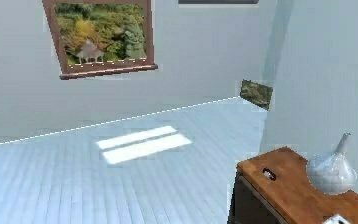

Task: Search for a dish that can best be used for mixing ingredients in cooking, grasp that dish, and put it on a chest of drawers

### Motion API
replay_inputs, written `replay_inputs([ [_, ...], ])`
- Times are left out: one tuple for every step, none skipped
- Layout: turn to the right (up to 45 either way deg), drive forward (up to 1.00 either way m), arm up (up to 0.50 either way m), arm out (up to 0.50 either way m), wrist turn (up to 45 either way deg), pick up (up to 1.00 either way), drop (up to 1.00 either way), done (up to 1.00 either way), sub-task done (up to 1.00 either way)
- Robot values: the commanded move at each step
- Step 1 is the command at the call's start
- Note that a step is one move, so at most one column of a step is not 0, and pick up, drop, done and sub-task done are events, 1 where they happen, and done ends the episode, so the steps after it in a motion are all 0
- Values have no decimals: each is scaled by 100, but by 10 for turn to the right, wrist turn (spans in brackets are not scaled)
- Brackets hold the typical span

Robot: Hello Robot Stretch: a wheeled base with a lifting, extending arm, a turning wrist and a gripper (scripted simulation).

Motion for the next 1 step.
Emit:
replay_inputs([
  [390, 0, 0, 0, 0, 0, 0, 0, 0],
])
